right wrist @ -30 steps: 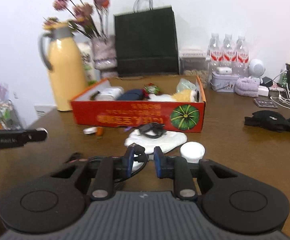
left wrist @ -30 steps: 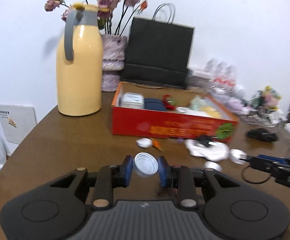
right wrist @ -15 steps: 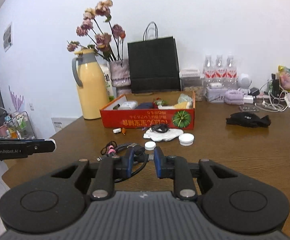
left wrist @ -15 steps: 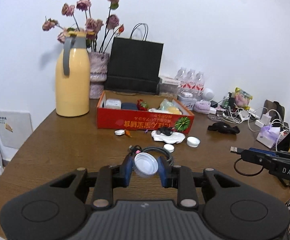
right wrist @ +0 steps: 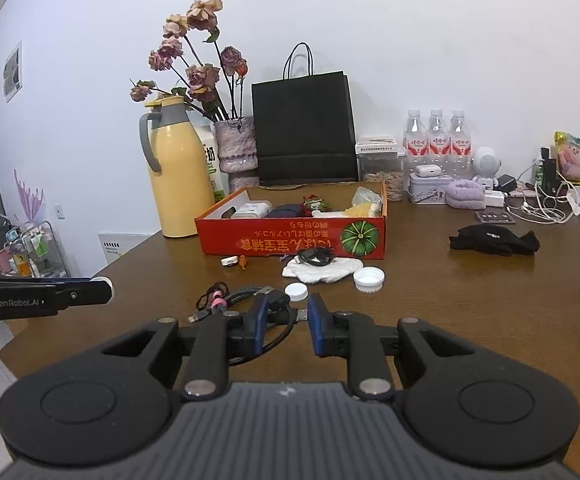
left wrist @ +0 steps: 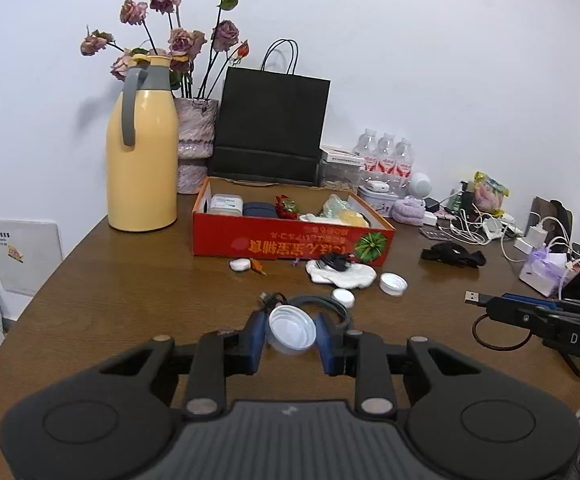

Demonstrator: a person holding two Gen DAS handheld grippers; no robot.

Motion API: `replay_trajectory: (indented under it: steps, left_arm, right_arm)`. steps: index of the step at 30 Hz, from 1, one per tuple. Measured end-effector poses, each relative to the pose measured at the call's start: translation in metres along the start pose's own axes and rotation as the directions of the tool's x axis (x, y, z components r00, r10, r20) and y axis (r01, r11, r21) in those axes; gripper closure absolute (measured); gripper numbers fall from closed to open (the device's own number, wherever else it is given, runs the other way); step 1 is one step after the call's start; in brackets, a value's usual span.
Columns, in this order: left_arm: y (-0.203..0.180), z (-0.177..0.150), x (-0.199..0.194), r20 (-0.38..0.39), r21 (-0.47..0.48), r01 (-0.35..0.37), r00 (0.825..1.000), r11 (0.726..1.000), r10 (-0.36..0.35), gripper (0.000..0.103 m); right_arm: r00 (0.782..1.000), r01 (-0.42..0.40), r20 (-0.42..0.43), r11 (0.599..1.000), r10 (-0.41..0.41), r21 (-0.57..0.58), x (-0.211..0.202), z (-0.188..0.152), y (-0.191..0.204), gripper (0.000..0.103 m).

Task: Organize objects
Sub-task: 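Carry the cap and cable into the cardboard box and open both tools, then withdraw both open tools from the cardboard box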

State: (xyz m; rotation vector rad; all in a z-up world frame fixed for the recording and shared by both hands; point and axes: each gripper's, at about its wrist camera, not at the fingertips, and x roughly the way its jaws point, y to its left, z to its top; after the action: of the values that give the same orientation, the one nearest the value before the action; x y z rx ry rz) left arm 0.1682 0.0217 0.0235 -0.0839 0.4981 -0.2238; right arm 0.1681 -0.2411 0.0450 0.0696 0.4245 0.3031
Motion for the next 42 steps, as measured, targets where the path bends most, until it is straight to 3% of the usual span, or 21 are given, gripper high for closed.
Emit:
replay_trajectory:
  steps: [7, 13, 17, 20, 21, 22, 23, 25, 32, 37, 40, 42]
  left_arm:
    - [0.037, 0.078, 0.090, 0.030, 0.038, 0.003, 1.000, 0.999, -0.004, 0.077]
    - [0.080, 0.149, 0.220, -0.100, -0.035, -0.011, 0.995, 0.999, 0.007, 0.077]
    - [0.095, 0.163, 0.286, -0.175, -0.040, -0.057, 0.983, 0.998, 0.049, 0.077]
    - [0.101, 0.165, 0.320, -0.217, -0.027, -0.082, 0.973, 0.996, 0.075, 0.076]
    - [0.102, 0.165, 0.327, -0.230, -0.018, -0.086, 0.970, 0.996, 0.079, 0.071]
    - [0.102, 0.164, 0.332, -0.243, -0.010, -0.095, 0.966, 0.995, 0.089, 0.069]
    - [0.101, 0.163, 0.334, -0.244, -0.003, -0.099, 0.965, 0.995, 0.095, 0.066]
    - [0.101, 0.161, 0.332, -0.235, -0.004, -0.097, 0.967, 0.995, 0.093, 0.061]
    - [0.094, 0.164, 0.299, -0.212, -0.033, -0.100, 0.973, 0.994, 0.091, 0.055]
    - [0.070, 0.159, 0.227, -0.128, 0.005, -0.039, 0.991, 0.999, 0.039, 0.042]
    - [0.052, 0.143, 0.174, -0.051, 0.027, -0.028, 0.998, 0.999, 0.030, 0.035]
    - [0.043, 0.128, 0.140, -0.008, 0.029, -0.030, 1.000, 0.999, 0.030, 0.028]
  right_arm:
    - [0.999, -0.047, 0.017, 0.998, 0.048, -0.048, 0.093, 0.072, -0.021, 0.081]
    - [0.997, -0.069, -0.033, 0.997, 0.068, -0.029, 0.214, 0.132, -0.036, 0.081]
    - [0.986, -0.084, -0.137, 0.995, 0.091, 0.057, 0.296, 0.142, -0.041, 0.081]
    - [0.984, -0.026, -0.175, 1.000, 0.023, -0.015, 0.331, 0.135, -0.029, 0.081]
    - [0.980, -0.014, -0.197, 1.000, 0.009, -0.024, 0.340, 0.133, -0.027, 0.080]
    - [0.977, -0.009, -0.214, 1.000, 0.003, -0.027, 0.347, 0.131, -0.025, 0.074]
    - [0.976, -0.009, -0.218, 1.000, 0.004, -0.021, 0.352, 0.129, -0.025, 0.050]
    - [0.982, 0.010, -0.191, 1.000, -0.011, -0.008, 0.349, 0.128, -0.026, 0.022]
    - [0.992, -0.001, -0.128, 1.000, 0.003, 0.016, 0.303, 0.141, -0.032, 0.019]
    - [0.997, 0.000, -0.081, 1.000, 0.000, -0.003, 0.245, 0.142, -0.029, 0.013]
    - [0.999, -0.017, -0.049, 1.000, 0.016, -0.021, 0.197, 0.132, -0.022, 0.002]
    - [0.999, -0.022, -0.032, 0.998, 0.020, -0.054, 0.163, 0.120, -0.015, 0.000]
